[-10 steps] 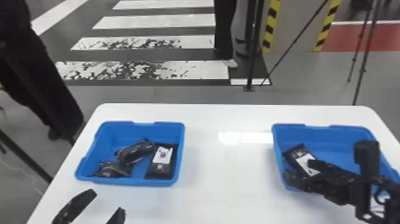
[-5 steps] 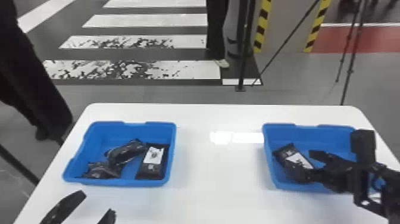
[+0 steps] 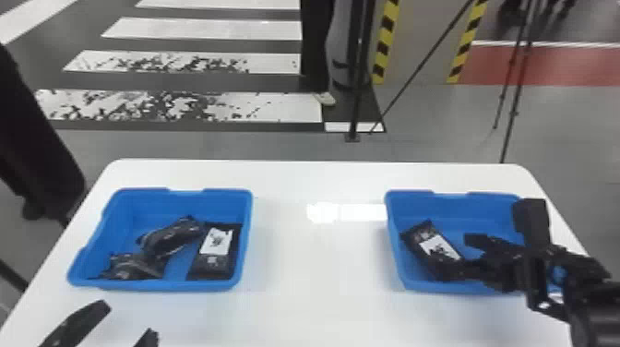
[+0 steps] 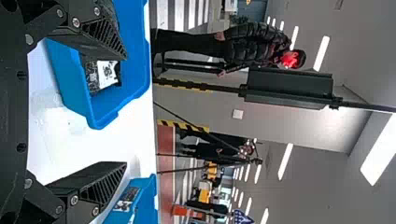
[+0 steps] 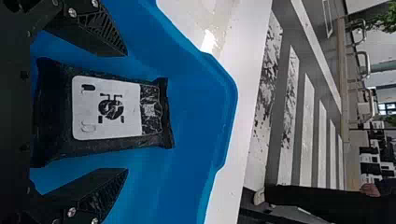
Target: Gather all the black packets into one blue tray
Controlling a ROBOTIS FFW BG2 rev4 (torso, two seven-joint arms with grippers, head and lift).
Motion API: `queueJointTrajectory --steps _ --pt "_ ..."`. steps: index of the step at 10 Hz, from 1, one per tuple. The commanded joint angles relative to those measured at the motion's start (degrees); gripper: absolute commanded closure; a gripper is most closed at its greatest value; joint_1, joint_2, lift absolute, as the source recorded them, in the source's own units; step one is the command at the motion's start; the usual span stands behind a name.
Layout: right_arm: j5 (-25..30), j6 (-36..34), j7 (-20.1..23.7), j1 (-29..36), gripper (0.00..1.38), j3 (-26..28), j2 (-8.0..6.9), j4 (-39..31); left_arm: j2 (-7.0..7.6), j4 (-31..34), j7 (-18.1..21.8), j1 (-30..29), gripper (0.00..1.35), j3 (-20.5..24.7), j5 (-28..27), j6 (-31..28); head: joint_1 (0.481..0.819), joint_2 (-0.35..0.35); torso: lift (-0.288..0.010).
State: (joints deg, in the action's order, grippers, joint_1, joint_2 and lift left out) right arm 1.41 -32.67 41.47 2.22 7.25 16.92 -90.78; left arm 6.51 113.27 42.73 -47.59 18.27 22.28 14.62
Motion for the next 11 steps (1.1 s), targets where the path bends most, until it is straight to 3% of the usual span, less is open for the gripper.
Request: queueJointTrajectory --steps 1,4,5,6,7,9,11 --pt "0.87 -1.64 0.10 -0.40 0.14 -0.39 0.57 0.43 0.08 0.00 -0.01 0.21 0.25 -0.22 -0.12 -0.28 0.695 -0.032 -0.110" --pt "1.21 -2.20 0.37 -2.23 0.19 -3.25 0.48 3.53 0.17 -0.28 0.07 0.49 0.25 -0.45 -0.23 -0.84 0.695 -0.034 -0.110" --pt "1.79 -2.48 0.45 -2.65 0.31 -3.59 0.48 4.37 0.17 -0.42 0.07 0.49 0.25 -0.56 -0.12 -0.98 0.695 -0.026 -0.110" --pt "2.36 -2.90 0.45 -2.93 0.56 -3.59 0.39 4.37 0.17 -0.56 0.07 0.63 0.25 -0.68 -0.23 -0.98 0.695 -0.022 -0.110" --pt "2.59 -2.62 0.10 -2.79 0.92 -3.25 0.31 3.81 0.26 -0.56 0.07 0.63 0.25 -0.68 -0.23 -0.98 0.695 -0.023 -0.110" --pt "3.39 -2.34 -0.86 -1.24 1.27 -0.96 -0.31 1.28 0.35 -0.56 0.07 0.77 0.25 -0.90 -0.23 -1.12 0.695 -0.032 -0.110" --pt "4.30 -2.34 -2.01 2.27 1.28 3.04 -1.19 -4.91 0.44 -0.56 0.16 0.77 0.25 -1.02 -0.12 -1.40 0.695 -0.053 -0.110"
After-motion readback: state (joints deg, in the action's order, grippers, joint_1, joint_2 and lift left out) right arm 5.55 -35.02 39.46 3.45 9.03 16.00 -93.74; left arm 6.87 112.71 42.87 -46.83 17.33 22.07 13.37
